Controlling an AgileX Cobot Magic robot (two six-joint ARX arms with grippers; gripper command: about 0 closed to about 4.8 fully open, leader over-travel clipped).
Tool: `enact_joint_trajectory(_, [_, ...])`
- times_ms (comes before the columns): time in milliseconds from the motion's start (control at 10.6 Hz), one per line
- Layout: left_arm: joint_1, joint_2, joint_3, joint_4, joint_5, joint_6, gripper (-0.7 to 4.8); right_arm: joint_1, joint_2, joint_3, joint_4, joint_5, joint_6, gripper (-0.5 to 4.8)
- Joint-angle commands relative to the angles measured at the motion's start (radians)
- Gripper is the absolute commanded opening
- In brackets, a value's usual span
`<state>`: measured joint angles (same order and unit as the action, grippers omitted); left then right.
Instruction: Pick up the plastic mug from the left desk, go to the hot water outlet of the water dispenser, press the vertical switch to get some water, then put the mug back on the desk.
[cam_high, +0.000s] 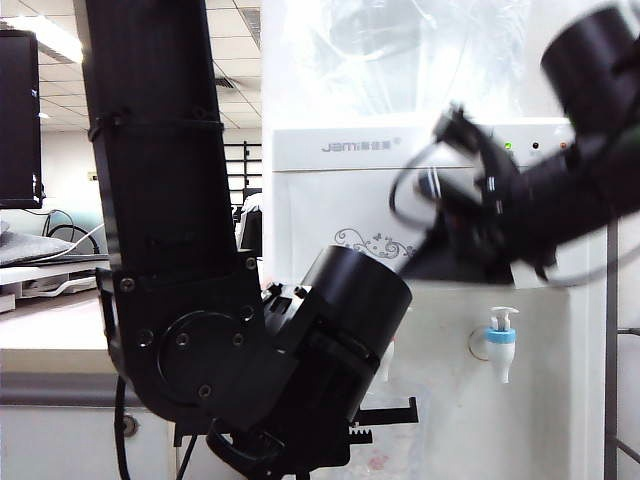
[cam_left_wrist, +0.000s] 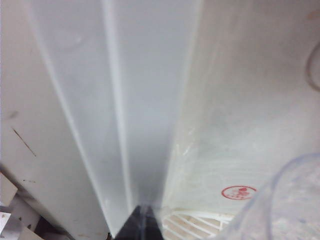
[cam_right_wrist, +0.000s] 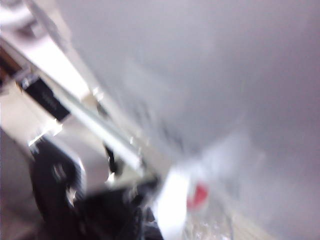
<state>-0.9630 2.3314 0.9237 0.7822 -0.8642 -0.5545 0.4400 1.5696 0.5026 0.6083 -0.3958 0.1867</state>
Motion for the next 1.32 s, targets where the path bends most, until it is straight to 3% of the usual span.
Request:
enact_joint_trajectory(95, [-0.003, -0.005, 0.003, 0.013, -0.006, -0.003, 0.03, 0.001, 0.022, 0.002, -0.002, -0.015, -0.008, -0.05])
enact_joint_trajectory(946, [-0.003, -0.005, 0.003, 0.012, -0.006, -0.003, 0.03, 0.001, 0.032, 0.002, -0.056, 0.015, -0.039, -0.05])
enact_joint_trajectory(1324, [-0.003, -0.005, 0.003, 0.012, -0.006, -0.003, 0.03, 0.001, -0.026, 0.001, -0.085, -0.051, -0.039, -0.05])
